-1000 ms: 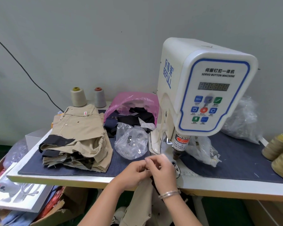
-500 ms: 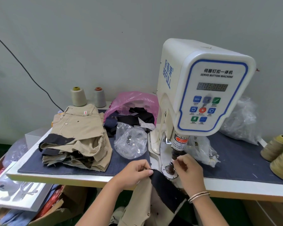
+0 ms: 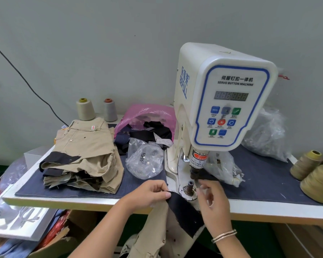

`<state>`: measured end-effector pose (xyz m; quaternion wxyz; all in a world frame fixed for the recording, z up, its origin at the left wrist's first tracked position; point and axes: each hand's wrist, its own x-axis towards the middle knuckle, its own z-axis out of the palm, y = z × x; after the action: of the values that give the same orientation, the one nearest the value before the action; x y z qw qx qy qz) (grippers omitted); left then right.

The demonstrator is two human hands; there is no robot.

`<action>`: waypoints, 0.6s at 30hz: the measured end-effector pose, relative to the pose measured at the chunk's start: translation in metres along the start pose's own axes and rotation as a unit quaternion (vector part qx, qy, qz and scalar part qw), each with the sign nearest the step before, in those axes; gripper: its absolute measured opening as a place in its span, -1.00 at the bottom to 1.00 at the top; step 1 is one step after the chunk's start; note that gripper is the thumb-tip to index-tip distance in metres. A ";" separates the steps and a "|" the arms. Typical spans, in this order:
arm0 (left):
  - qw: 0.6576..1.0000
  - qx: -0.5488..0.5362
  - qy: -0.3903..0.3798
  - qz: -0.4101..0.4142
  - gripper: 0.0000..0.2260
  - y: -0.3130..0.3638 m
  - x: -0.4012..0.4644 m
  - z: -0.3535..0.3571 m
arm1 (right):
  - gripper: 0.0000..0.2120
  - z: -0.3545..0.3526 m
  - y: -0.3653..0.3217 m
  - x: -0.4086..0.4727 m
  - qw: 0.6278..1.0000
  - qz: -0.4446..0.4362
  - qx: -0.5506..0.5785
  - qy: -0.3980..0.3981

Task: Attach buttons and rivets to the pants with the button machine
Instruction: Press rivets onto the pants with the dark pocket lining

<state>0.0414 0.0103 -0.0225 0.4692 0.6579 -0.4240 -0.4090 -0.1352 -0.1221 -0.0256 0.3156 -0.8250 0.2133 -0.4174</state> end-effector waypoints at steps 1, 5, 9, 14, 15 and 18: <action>1.000 0.005 -0.030 0.000 -0.82 0.007 -0.001 0.000 | -0.72 -0.001 -0.004 -0.006 0.998 0.024 0.031 -0.039; 0.993 0.026 -0.112 0.017 -0.81 0.039 0.001 0.002 | -0.80 -0.007 -0.005 -0.013 0.960 0.134 0.105 -0.223; 0.994 -0.008 -0.107 0.024 -0.82 0.054 0.003 0.001 | -0.90 -0.022 0.000 0.003 0.950 0.134 0.084 -0.270; 0.995 0.016 -0.090 0.027 -0.87 0.053 0.013 -0.005 | -0.80 -0.039 0.007 0.032 0.942 0.130 0.086 -0.296; 0.996 0.026 -0.078 0.022 -0.86 0.051 0.017 -0.004 | -0.82 -0.042 0.008 0.039 0.945 0.128 0.099 -0.285; 0.999 0.041 -0.034 0.006 -0.85 0.044 0.028 0.000 | -0.87 -0.040 0.015 0.054 0.942 0.146 0.135 -0.269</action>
<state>0.0423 -0.0251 0.0158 0.4297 0.6595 -0.4601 -0.4108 -0.1394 -0.1793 0.0122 0.5273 -0.8159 0.1804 -0.1538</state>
